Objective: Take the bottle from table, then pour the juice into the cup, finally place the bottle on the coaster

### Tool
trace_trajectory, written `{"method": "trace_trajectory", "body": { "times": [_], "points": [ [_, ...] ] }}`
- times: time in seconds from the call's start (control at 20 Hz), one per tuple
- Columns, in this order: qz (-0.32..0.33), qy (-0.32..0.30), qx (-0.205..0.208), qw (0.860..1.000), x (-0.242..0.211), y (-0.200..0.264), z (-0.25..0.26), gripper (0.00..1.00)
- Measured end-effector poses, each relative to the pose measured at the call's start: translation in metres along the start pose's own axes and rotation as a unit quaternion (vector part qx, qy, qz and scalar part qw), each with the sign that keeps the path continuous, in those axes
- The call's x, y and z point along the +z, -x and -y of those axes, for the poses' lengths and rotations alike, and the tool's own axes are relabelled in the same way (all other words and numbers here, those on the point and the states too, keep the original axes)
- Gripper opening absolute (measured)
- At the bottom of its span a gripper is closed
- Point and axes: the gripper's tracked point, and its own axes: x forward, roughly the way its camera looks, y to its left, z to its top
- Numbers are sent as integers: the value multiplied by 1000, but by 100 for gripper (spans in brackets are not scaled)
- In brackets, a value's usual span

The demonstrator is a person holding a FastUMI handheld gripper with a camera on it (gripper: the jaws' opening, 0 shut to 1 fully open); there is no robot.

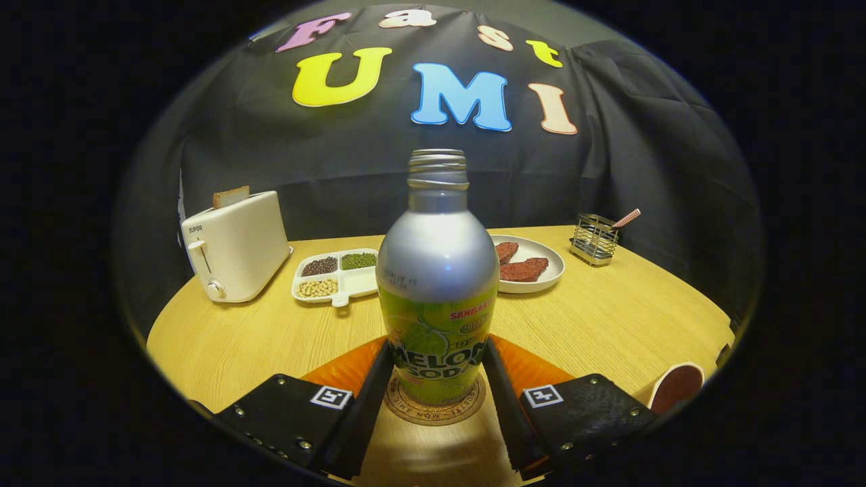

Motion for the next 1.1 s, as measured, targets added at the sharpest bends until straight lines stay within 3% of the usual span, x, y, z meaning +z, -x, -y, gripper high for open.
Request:
{"method": "trace_trajectory", "body": {
  "times": [0.3,0.4,0.7,1.1],
  "points": [
    [9,0,11,1000,6,5,-1,82],
    [9,2,19,1000,6,11,-2,100],
    [37,3,54,998,27,52,-4,99],
    [104,-2,100,990,88,131,2,99]
  ]
}}
